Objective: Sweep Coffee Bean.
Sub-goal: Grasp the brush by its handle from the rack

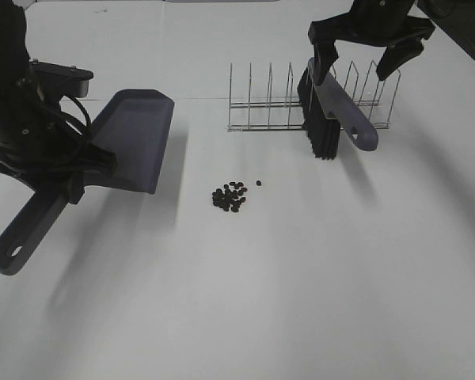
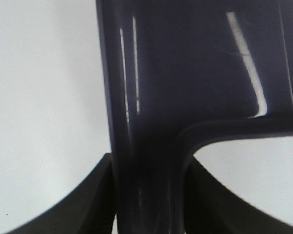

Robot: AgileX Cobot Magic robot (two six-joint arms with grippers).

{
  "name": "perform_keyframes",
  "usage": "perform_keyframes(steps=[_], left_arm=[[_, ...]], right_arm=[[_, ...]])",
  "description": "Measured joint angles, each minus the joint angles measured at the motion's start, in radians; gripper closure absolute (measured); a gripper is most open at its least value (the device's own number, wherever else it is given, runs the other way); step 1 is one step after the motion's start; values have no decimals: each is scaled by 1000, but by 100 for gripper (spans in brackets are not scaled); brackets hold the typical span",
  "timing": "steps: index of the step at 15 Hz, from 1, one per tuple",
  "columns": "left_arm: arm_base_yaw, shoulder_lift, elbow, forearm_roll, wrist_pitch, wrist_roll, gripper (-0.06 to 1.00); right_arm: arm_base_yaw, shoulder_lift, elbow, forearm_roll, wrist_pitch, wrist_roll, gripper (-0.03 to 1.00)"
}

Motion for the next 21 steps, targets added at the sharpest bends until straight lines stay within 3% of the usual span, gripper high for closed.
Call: perform_keyframes(steps=[6,17,21], left_arm=[[0,0,0,0,17,-15,62],[0,0,0,24,28,-19,62],[0,0,0,41,28,-19,62]], right_arm=[[0,182,-62,2,4,-25,13],[0,190,-86,26,-10,-25,18],[0,190,-86,26,-33,-25,32]])
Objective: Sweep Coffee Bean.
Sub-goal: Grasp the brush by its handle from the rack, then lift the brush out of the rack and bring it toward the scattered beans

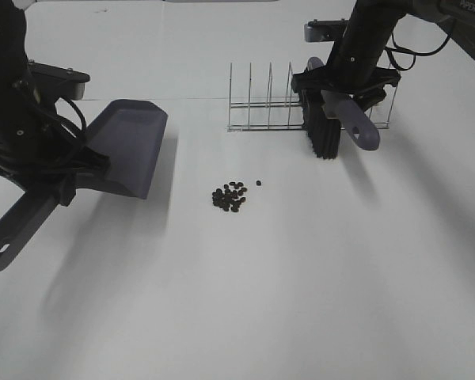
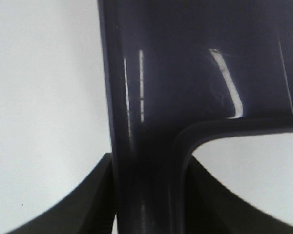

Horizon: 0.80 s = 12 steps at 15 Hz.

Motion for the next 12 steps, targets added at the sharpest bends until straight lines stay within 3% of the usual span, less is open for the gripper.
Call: perform_keyframes(steps=[2,3,12], left_arm=[[0,0,0,8,0,0,62],[0,0,0,8,0,0,62],[-1,-2,0,1,0,0,62]], right_arm=[[0,0,0,0,-5,0,53],[0,0,0,-3,-2,5,68],[-5,-25,-12,-16,49,4,68]])
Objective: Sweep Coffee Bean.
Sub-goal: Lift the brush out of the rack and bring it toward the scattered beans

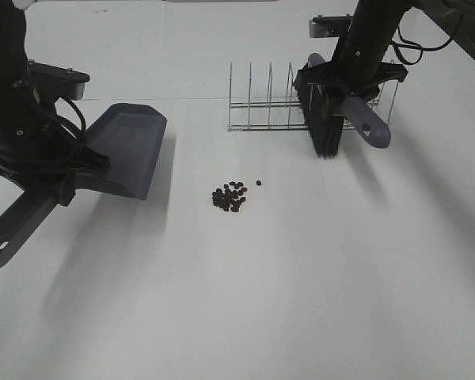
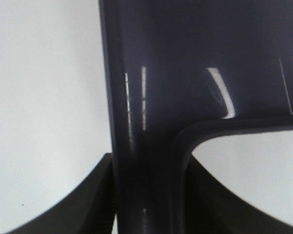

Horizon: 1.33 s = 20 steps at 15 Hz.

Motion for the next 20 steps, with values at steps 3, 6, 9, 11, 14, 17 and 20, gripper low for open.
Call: perform_keyframes(steps=[3,6,9,11,14,17,20], left_arm=[[-12,-42,30,-9,0,-22,62],[-21,-92,129,-13,-8,-47,62],[-62,-88,191,-14,-101,-48,62],[-67,-35,194,-14,-150,-48,62],[-96,52,188,-12,-217,-43,62],[-144,182,128,-13,-218,-56,62],[-144,211,80,-13,-182,-56,62]], right_arm=[[0,-105,90,9,-1,3,69],[0,-392,415,13,1,11,69],[0,-544,575,5,4,25,69],[4,-648,684,-23,4,57,69],[49,-727,794,-133,5,136,69],[148,-729,841,-255,-30,224,69],[155,-686,841,-279,-63,239,69]])
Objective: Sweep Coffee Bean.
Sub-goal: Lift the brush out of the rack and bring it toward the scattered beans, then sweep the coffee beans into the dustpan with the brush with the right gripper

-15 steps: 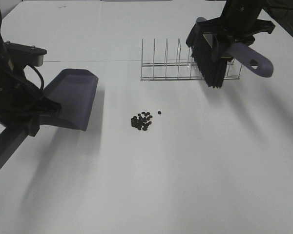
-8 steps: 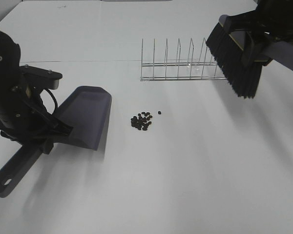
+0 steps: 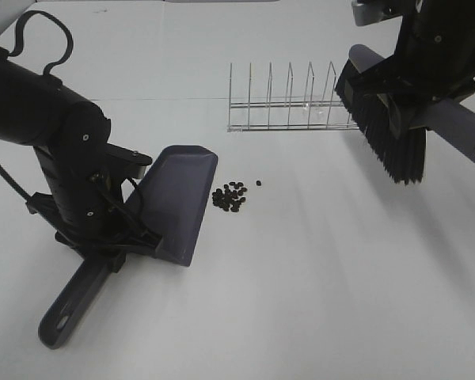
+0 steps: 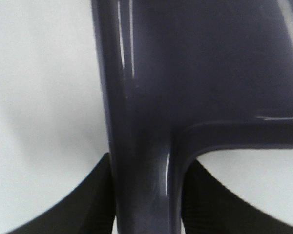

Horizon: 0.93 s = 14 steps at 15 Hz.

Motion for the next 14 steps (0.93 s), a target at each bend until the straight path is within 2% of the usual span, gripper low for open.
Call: perform_keyframes(steps=[5,10,14], left_arm=[[0,39,-65,3,51,-3,62],[0,73,-110,12,82,7,62],[0,74,-110,16,76,19,62]], right_arm=[[0,140,0,-108,10,25,69],[11,278,-110,-98,21,42,69],[125,410,-217,-77,28,47,69]])
